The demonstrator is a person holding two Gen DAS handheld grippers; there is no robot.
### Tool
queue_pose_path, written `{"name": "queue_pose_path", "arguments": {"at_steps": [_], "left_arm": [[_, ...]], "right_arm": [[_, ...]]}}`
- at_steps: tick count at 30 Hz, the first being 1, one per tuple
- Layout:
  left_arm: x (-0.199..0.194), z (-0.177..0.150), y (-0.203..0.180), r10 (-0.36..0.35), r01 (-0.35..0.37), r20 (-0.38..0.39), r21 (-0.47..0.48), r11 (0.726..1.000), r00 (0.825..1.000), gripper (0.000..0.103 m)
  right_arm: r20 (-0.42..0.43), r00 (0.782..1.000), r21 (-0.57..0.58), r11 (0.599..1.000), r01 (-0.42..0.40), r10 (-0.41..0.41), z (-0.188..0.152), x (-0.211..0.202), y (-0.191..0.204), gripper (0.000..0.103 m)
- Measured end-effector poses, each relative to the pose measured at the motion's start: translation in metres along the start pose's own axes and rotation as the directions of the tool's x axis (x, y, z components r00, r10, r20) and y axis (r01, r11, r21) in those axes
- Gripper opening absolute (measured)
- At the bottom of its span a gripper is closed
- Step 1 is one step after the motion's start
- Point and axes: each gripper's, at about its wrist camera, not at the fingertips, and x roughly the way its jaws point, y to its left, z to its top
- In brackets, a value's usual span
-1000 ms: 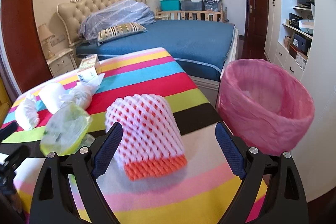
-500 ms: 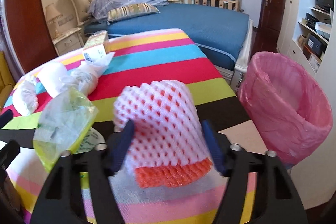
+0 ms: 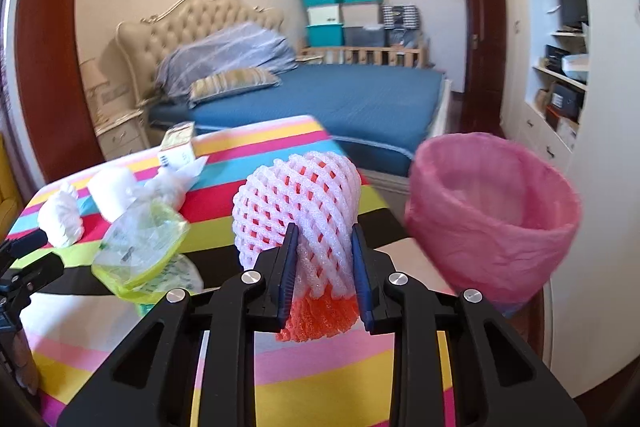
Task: Collect trash
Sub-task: 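Grasp the pink foam fruit net with the right tool while the left tool grasps the clear plastic bag, then carry both items over the pink bin and open both tools to drop them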
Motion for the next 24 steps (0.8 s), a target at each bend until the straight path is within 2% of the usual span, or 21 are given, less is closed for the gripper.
{"name": "queue_pose_path", "arguments": {"at_steps": [3,8,14,16,17,19,20,24], "left_arm": [[0.007,0.001,-0.017,-0.039,0.04,-0.027,0.032,0.999,0.999,0.098],[0.02,0.006,-0.047,-0.065,0.069,-0.057,0.069,0.995,0.996,0.098],[0.043,0.015,-0.07,-0.058,0.065,-0.097,0.067,0.996,0.994,0.097],[0.051,0.017,-0.08,-0.033,0.042,-0.098,0.082,0.996,0.995,0.097],[0.054,0.017,-0.083,-0.019,0.027,-0.097,0.091,0.995,0.995,0.096],[0.063,0.017,-0.09,-0.003,0.016,-0.111,0.117,0.993,0.994,0.079],[0.066,0.016,-0.091,-0.008,0.023,-0.127,0.121,0.992,0.992,0.067],[0.056,0.016,-0.089,-0.048,0.057,-0.079,0.121,0.991,0.996,0.06]], "right_arm": [[0.008,1.0,0.035,0.999,0.005,-0.005,0.001,-0.001,-0.008,0.026],[0.038,0.999,0.061,0.998,0.013,-0.016,0.002,-0.005,-0.012,0.026],[0.044,0.999,0.059,0.998,0.005,-0.008,0.0,-0.006,-0.012,0.026],[0.046,0.999,0.053,0.999,0.003,-0.005,-0.002,-0.008,-0.011,0.026],[0.046,0.999,0.051,0.999,0.0,-0.003,-0.002,-0.008,-0.011,0.027],[0.039,0.999,0.05,0.999,-0.004,0.002,-0.002,-0.007,-0.011,0.027],[0.036,0.999,0.051,0.999,-0.005,0.003,-0.002,-0.006,-0.011,0.027],[0.016,1.0,0.056,0.998,-0.015,0.015,0.0,-0.001,-0.012,0.027]]}}
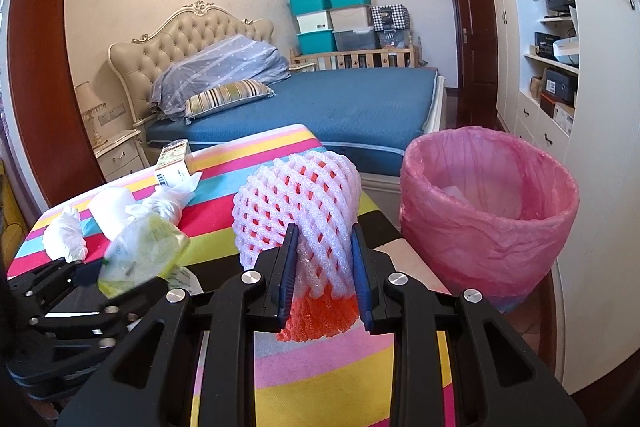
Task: Collect trash
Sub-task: 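Carry both items over the pink bin and open both tools to drop them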
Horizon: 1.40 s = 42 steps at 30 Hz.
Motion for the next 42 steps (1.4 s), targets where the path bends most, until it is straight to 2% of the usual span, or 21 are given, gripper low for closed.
{"name": "queue_pose_path", "arguments": {"at_steps": [11,23,32,42], "left_arm": [[-0.027,-0.005,0.008,0.054,-0.054,0.089,-0.008,0.999,0.995,0.058],[-0.037,-0.004,0.005,0.058,-0.057,0.115,-0.015,0.998,0.992,0.058],[-0.036,0.003,-0.004,0.051,-0.053,0.123,0.011,0.999,0.991,0.058],[-0.033,0.016,-0.036,-0.007,-0.004,0.131,0.085,0.996,0.991,0.058]], "right_arm": [[-0.039,0.999,-0.019,1.0,-0.02,0.019,0.002,0.009,0.004,0.027],[-0.026,0.999,-0.028,0.999,-0.027,0.027,0.001,-0.001,0.003,0.027],[0.0,0.999,-0.027,0.998,-0.052,0.052,0.0,-0.024,-0.004,0.027],[0.048,0.999,-0.023,1.0,-0.012,0.013,0.0,-0.047,-0.02,0.027]]}}
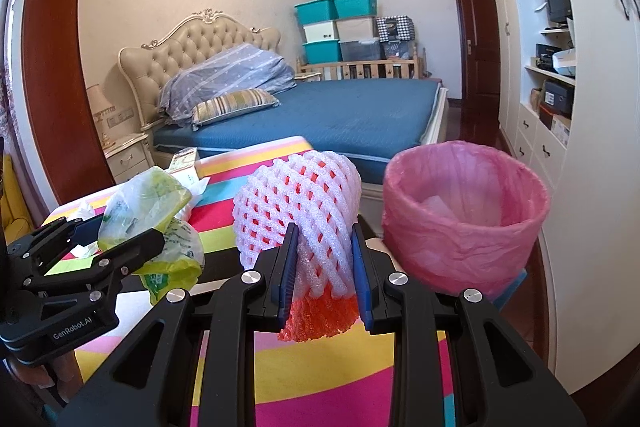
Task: Collect trash
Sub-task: 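Carry both items over the pink bin and open both tools to drop them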
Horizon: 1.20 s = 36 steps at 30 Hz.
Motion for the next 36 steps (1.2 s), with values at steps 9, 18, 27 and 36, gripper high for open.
{"name": "queue_pose_path", "arguments": {"at_steps": [9,18,27,36], "left_arm": [[0.011,0.018,-0.034,-0.068,0.068,-0.002,0.059,0.996,0.998,0.058],[0.032,0.048,-0.069,-0.152,0.151,-0.003,0.085,0.985,0.988,0.058],[0.064,0.089,-0.096,-0.211,0.21,0.011,0.057,0.976,0.977,0.058],[0.099,0.119,-0.119,-0.231,0.231,0.019,0.042,0.972,0.973,0.058]], "right_arm": [[0.04,0.998,0.043,0.998,0.052,-0.054,0.004,-0.016,-0.033,0.027],[0.07,0.987,0.08,0.987,0.141,-0.146,0.016,-0.024,-0.079,0.027],[0.094,0.972,0.088,0.974,0.208,-0.216,0.035,-0.02,-0.124,0.027],[0.072,0.969,0.112,0.967,0.229,-0.238,0.051,0.009,-0.163,0.027]]}}
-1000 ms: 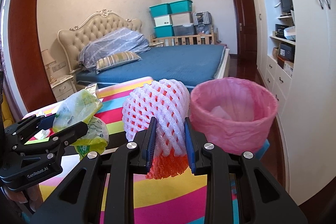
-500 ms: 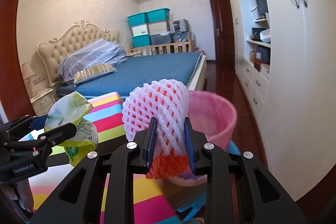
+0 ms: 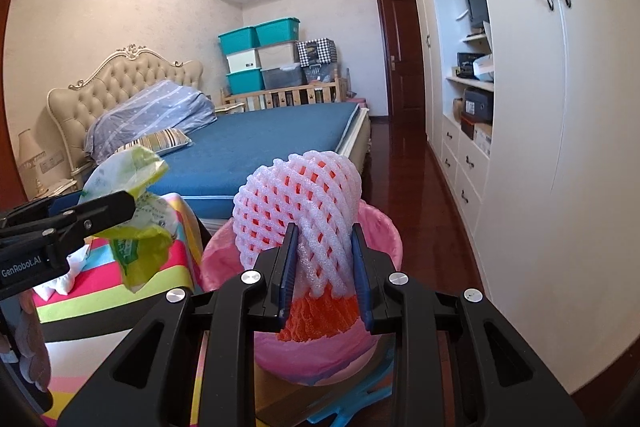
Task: Collect trash
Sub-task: 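Carry both items over the pink bin and open both tools to drop them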
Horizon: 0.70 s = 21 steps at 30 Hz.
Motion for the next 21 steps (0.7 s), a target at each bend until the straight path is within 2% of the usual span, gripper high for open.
{"name": "queue_pose_path", "arguments": {"at_steps": [9,16,18,19,20,21], "left_arm": [[0.047,0.005,-0.018,0.005,-0.005,-0.034,-0.007,1.0,0.999,0.059],[0.079,0.009,-0.015,-0.002,-0.001,-0.062,-0.058,0.998,0.998,0.062],[0.087,0.009,-0.013,-0.015,0.01,-0.073,-0.064,0.998,0.997,0.07],[0.089,0.01,-0.012,-0.014,0.009,-0.076,-0.063,0.998,0.997,0.072],[0.09,0.01,-0.011,0.006,-0.01,-0.075,-0.059,0.998,0.997,0.077],[0.089,0.009,-0.008,0.022,-0.026,-0.072,-0.06,0.998,0.997,0.083]], "right_arm": [[-0.022,1.0,0.028,1.0,0.012,-0.012,0.008,0.029,-0.013,0.029],[-0.042,0.999,0.023,1.0,0.0,0.0,0.01,0.052,-0.018,0.034],[-0.05,0.999,0.007,1.0,-0.021,0.021,0.009,0.06,-0.019,0.044],[-0.051,0.998,0.004,1.0,-0.022,0.022,0.008,0.062,-0.02,0.064],[-0.049,0.998,0.014,1.0,-0.027,0.028,0.007,0.063,-0.023,0.071],[-0.042,0.998,0.024,0.999,-0.037,0.038,0.007,0.062,-0.026,0.071]]}}
